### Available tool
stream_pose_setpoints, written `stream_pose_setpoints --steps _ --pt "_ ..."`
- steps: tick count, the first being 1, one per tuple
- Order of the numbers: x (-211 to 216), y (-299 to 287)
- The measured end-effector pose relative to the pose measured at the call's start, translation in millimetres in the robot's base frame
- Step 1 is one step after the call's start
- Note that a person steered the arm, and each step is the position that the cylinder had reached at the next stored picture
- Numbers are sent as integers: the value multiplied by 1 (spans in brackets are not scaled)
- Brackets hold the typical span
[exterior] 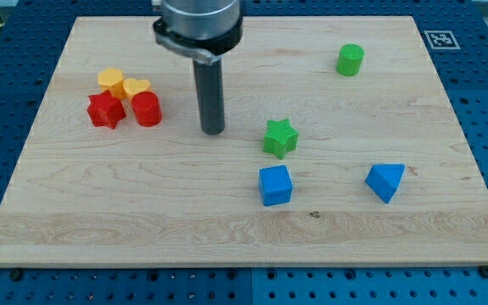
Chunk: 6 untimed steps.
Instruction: Move the green star towards right
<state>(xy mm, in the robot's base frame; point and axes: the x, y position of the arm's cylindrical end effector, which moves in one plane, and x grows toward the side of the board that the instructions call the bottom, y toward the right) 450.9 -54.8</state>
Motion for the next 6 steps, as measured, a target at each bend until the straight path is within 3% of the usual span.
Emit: stream_pose_setpoints --steps 1,4,6 --pt "13 2" --pt "13 99" --pt "43 133"
